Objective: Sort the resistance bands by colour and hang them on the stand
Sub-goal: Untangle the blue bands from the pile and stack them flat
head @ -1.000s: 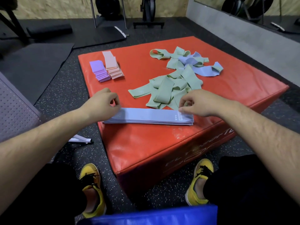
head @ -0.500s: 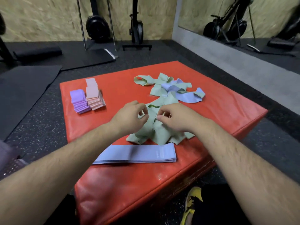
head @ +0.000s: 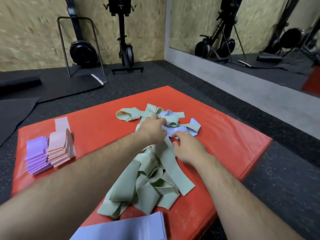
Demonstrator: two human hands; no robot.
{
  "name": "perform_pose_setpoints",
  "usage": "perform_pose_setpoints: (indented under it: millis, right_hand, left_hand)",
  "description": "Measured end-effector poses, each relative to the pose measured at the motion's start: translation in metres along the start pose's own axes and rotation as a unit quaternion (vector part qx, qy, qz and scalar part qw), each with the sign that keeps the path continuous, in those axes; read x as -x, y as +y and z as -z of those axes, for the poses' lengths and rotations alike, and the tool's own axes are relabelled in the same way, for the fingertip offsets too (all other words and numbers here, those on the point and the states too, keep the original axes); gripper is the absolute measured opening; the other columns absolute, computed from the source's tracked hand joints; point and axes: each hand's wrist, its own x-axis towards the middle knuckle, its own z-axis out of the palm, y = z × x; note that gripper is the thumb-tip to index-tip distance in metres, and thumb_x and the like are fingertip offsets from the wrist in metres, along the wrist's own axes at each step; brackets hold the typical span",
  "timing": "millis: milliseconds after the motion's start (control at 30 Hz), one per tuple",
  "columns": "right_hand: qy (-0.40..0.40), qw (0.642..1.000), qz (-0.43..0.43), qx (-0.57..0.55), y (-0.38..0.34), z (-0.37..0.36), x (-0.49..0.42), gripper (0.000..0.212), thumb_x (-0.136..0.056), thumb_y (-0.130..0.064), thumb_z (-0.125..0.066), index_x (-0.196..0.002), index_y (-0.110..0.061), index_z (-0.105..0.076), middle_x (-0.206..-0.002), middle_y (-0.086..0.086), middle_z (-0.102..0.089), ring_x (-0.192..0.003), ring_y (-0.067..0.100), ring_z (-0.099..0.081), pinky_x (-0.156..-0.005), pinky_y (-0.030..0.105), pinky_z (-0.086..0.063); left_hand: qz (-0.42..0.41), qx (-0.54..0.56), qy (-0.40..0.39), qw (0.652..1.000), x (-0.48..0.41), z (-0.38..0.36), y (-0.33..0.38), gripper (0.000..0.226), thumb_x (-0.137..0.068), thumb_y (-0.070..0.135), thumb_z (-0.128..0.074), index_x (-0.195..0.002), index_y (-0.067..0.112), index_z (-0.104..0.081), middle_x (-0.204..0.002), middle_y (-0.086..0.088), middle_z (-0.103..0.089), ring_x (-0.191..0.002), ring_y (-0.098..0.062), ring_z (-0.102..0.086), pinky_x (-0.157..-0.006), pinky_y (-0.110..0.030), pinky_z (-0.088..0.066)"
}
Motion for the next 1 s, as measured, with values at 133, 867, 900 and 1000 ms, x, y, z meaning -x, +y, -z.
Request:
perform_pose_setpoints:
  millis: [133,867,900,1000]
  right_hand:
    - [0.023,0.999,-0.045,-0.007,0.022,-0.008,-0.019,0.037,-0.096,-0.025,-0.049,-0.133,-0.028,-0.055,-0.139,0.010,-0.044,-0.124,0.034,-0.047,-0.101,0.040,-0.044]
    - [0.177,0.954,0.037,-0.241,-0.016,0.049,-0.041,0.037,-0.093,0.004,-0.046,-0.121,-0.006,-0.068,-0.127,0.007,-0.064,-0.122,0.020,-0.055,-0.096,0.015,-0.033]
    - [0.180,0.953,0.054,-0.236,-0.024,0.058,-0.036,0.039,-0.093,0.004,-0.046,-0.124,-0.008,-0.067,-0.130,0.005,-0.063,-0.123,0.018,-0.054,-0.095,0.012,-0.032]
    - [0.198,0.944,0.111,-0.240,-0.049,0.082,-0.021,0.041,-0.093,0.004,-0.046,-0.125,-0.010,-0.067,-0.132,-0.001,-0.060,-0.123,0.011,-0.052,-0.095,0.008,-0.031]
  left_hand:
    - [0.029,-0.039,-0.044,0.998,-0.045,-0.015,0.005,0.037,-0.091,0.029,-0.055,-0.127,0.038,-0.055,-0.135,-0.007,-0.039,-0.120,-0.033,-0.045,-0.103,-0.041,-0.038]
    - [-0.026,0.103,0.153,0.982,-0.020,0.089,-0.007,0.032,-0.088,-0.001,-0.041,-0.103,-0.004,-0.069,-0.107,-0.015,-0.067,-0.099,-0.028,-0.058,-0.087,-0.037,-0.047]
    - [-0.034,0.116,0.165,0.979,-0.013,0.099,-0.008,0.034,-0.089,0.000,-0.040,-0.106,-0.002,-0.070,-0.114,-0.010,-0.068,-0.105,-0.024,-0.059,-0.089,-0.030,-0.045]
    - [-0.043,0.160,0.190,0.968,0.017,0.131,-0.003,0.036,-0.093,0.001,-0.037,-0.106,0.005,-0.071,-0.115,0.006,-0.065,-0.105,-0.007,-0.054,-0.089,-0.018,-0.036]
